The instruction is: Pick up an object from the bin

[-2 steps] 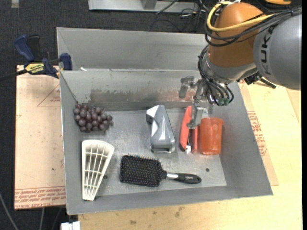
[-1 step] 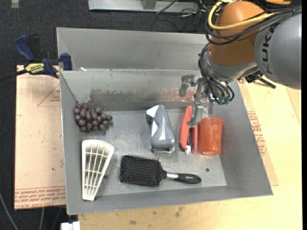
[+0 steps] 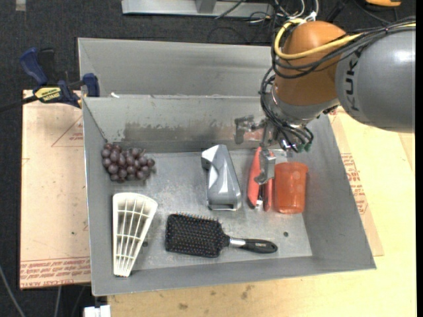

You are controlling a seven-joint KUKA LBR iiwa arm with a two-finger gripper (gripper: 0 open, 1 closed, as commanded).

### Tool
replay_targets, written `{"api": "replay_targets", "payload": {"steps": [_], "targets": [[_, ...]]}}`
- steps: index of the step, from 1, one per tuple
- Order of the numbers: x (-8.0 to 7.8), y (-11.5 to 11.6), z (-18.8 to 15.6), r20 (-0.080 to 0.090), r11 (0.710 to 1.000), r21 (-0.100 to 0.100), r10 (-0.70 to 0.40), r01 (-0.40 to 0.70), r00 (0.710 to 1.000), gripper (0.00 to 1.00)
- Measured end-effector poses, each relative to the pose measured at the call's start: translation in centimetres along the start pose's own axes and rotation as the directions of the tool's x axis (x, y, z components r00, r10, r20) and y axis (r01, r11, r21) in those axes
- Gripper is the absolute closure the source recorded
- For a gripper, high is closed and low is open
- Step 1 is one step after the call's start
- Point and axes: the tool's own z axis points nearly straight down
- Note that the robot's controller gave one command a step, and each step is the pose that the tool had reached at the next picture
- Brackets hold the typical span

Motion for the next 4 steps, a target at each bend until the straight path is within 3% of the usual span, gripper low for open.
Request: {"api": "replay_targets", "payload": {"steps": [1,2,3,4], "targets": [[-0.8,0.2,9.0,-0.002,0.942,-0.002,-0.336,0.336,0.942,0.00],[-0.3,0.0,5.8,-0.005,0.839,-0.007,-0.544,0.544,0.839,0.00],[-2.0,4.4,7.9,-0.003,0.835,-0.001,-0.550,0.550,0.835,0.00],[0.1,-2.8,9.8,0.000,0.556,-0.006,-0.831,0.831,0.556,1.00]]}}
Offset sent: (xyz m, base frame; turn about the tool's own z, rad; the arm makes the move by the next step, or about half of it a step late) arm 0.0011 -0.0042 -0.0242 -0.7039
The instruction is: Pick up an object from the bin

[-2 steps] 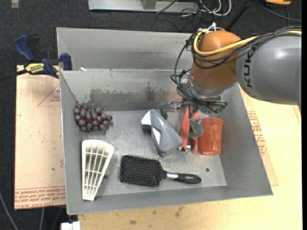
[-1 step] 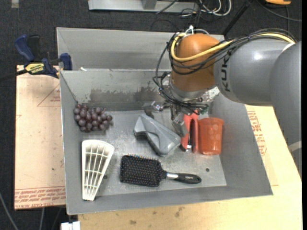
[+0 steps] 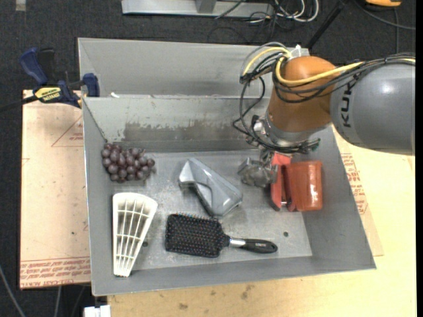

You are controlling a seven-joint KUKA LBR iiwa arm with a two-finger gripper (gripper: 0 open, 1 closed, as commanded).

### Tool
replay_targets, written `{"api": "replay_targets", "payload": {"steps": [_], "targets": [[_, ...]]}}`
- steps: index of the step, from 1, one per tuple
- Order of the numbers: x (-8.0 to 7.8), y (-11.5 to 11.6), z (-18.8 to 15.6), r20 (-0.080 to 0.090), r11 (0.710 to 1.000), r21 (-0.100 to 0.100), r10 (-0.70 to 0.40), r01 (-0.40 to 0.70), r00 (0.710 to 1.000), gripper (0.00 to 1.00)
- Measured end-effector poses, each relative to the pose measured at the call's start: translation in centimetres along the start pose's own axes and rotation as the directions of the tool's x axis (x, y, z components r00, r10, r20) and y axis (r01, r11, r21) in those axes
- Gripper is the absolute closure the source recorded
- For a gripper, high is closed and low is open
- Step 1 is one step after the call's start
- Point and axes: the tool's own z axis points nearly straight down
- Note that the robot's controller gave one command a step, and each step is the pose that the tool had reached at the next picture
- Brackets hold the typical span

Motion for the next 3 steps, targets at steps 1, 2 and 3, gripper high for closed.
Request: {"api": "replay_targets", "payload": {"steps": [1,2,3], "targets": [[-0.01,0.02,0.03,-0.001,1.000,-0.001,0.001,-0.001,1.000,1.00],[-0.12,0.06,0.02,0.000,1.000,-0.001,0.000,0.000,1.000,1.00],[-0.15,0.07,-0.06,0.000,1.000,-0.001,0.001,-0.001,1.000,1.00]]}}
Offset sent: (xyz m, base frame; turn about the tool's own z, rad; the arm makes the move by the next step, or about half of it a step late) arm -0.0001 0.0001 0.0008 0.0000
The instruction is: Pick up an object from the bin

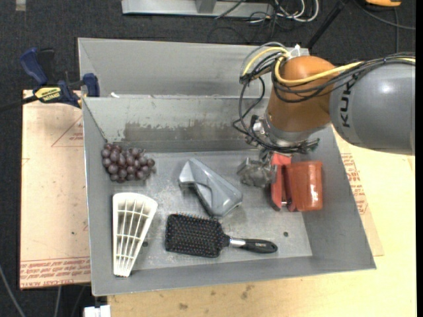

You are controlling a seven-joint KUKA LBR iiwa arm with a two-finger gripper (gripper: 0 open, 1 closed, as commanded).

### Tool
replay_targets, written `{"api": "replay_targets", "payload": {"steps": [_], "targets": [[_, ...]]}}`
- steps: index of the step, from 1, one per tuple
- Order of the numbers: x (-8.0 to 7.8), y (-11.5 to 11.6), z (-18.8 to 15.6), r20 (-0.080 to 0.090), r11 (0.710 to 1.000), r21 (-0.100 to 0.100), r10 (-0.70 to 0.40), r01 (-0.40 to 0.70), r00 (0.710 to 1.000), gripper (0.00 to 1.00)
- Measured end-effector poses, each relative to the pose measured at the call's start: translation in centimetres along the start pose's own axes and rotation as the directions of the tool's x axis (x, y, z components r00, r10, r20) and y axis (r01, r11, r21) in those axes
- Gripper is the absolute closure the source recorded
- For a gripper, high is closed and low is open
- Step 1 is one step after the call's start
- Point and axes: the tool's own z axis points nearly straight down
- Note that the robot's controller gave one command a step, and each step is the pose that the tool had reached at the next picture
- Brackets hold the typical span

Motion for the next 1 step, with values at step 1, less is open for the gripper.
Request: {"api": "replay_targets", "payload": {"steps": [1], "targets": [[0.01,0.16,-0.51,-0.002,1.000,-0.006,0.000,0.000,1.000,1.00]]}}
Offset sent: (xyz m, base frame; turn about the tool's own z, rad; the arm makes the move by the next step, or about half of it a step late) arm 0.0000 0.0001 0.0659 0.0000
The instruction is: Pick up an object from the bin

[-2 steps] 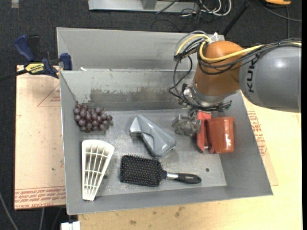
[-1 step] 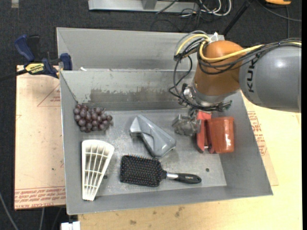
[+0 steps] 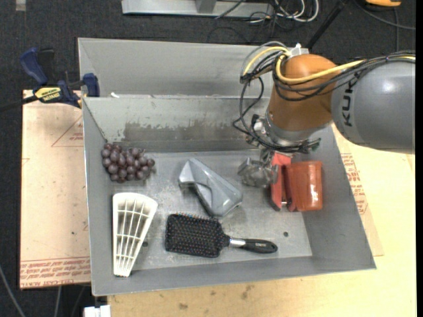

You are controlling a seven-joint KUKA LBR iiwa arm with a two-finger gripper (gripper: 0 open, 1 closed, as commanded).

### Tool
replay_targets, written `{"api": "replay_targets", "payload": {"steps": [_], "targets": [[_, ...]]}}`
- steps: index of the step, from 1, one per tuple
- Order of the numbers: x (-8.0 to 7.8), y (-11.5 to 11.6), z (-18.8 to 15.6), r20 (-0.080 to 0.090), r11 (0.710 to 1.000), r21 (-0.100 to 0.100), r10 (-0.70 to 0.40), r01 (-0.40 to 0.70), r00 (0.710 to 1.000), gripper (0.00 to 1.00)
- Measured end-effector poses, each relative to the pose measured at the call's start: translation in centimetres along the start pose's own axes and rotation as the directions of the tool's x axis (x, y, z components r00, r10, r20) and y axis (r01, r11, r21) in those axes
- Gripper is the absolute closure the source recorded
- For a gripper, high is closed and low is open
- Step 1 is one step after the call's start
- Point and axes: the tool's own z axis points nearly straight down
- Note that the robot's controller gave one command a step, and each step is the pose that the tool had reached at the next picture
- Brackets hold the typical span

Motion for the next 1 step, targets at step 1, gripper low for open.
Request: {"api": "replay_targets", "payload": {"steps": [1], "targets": [[-0.03,0.13,-2.13,-0.001,1.000,-0.004,0.000,0.000,1.000,1.00]]}}
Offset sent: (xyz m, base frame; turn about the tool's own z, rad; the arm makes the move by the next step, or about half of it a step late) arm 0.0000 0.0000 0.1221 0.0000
